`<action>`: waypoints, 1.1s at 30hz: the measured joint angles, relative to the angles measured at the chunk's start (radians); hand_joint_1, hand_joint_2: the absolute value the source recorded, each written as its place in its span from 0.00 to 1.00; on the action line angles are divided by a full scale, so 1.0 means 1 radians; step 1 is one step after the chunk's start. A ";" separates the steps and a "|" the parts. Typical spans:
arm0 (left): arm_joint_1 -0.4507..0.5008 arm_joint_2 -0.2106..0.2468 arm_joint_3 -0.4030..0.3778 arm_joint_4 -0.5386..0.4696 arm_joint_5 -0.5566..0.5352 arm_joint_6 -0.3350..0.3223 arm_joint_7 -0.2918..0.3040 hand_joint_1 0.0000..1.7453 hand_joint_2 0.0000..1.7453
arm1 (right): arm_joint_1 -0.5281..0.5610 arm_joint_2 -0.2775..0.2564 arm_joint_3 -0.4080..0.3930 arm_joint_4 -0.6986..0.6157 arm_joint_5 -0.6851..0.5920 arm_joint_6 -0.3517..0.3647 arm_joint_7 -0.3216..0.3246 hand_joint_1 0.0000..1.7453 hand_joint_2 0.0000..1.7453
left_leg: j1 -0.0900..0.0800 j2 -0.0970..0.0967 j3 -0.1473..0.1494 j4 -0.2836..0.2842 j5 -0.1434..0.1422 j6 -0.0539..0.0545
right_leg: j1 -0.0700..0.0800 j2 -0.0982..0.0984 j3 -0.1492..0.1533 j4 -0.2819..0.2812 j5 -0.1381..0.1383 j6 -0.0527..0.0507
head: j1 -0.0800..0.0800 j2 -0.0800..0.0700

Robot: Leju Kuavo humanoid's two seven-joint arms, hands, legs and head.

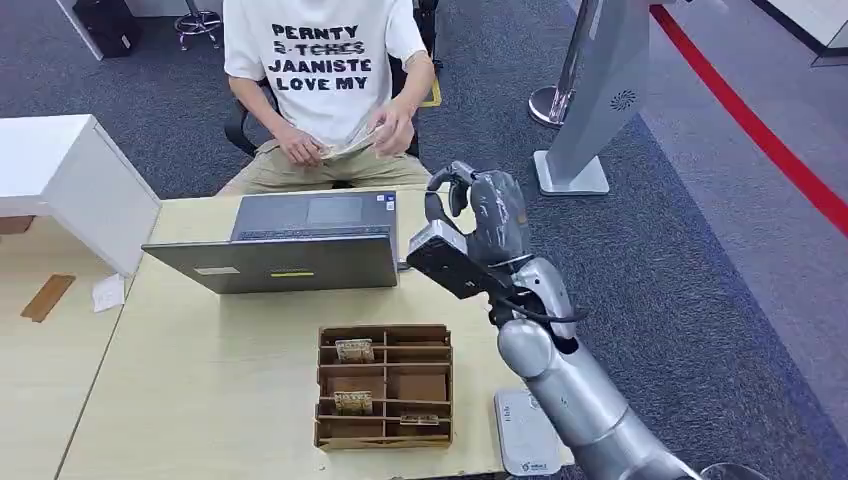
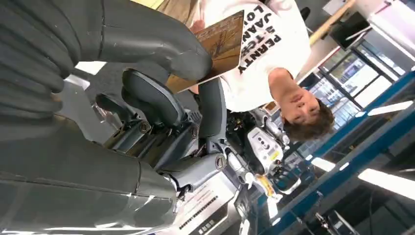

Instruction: Pass the card to the sensor for recognition and then transmit it.

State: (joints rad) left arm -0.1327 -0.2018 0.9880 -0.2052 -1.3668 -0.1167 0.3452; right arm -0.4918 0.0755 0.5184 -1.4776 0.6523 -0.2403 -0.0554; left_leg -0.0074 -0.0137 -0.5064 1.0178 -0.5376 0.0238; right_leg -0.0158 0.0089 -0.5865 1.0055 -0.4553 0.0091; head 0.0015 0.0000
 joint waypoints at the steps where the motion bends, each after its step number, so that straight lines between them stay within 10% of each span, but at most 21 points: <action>1: -0.002 0.000 -0.003 0.000 -0.004 0.000 0.001 0.00 0.00 | -0.026 0.010 0.003 0.025 0.007 0.006 0.010 1.00 1.00 | 0.000 0.000 0.000 0.000 0.000 0.000 | 0.000 0.000 0.000 0.000 0.000 0.000 | 0.000 0.000; 22: -0.017 -0.008 -0.042 0.000 -0.034 -0.013 0.020 0.00 0.00 | -0.171 0.095 0.050 0.277 0.145 0.033 0.078 1.00 1.00 | 0.000 0.000 0.000 0.000 0.000 0.000 | 0.000 0.000 0.000 0.000 0.000 0.000 | 0.000 0.000; 23: -0.017 -0.008 -0.042 0.000 -0.034 -0.013 0.021 0.00 0.00 | -0.171 0.095 0.051 0.281 0.149 0.033 0.078 0.36 1.00 | 0.000 0.000 0.000 0.000 0.000 0.000 | 0.000 0.000 0.000 0.000 0.000 0.000 | 0.000 0.000; 24: -0.017 -0.008 -0.042 0.000 -0.034 -0.013 0.021 0.00 0.00 | -0.170 0.095 0.052 0.285 0.155 0.034 0.078 0.09 1.00 | 0.000 0.000 0.000 0.000 0.000 0.000 | 0.000 0.000 0.000 0.000 0.000 0.000 | 0.000 0.000; 33: -0.017 -0.009 -0.042 0.000 -0.033 -0.013 0.021 0.00 0.00 | -0.168 0.096 0.066 0.314 0.202 0.038 0.080 0.00 1.00 | 0.000 0.000 0.000 0.000 0.000 0.000 | 0.000 0.000 0.000 0.000 0.000 0.000 | 0.000 0.000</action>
State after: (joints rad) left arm -0.1499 -0.2106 0.9457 -0.2052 -1.3996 -0.1293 0.3662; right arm -0.6596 0.1717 0.5848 -1.1631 0.8545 -0.2022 0.0248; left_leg -0.0074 -0.0139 -0.5065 1.0178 -0.5376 0.0237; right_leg -0.0157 0.0089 -0.5868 1.0058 -0.4554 0.0091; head 0.0015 0.0000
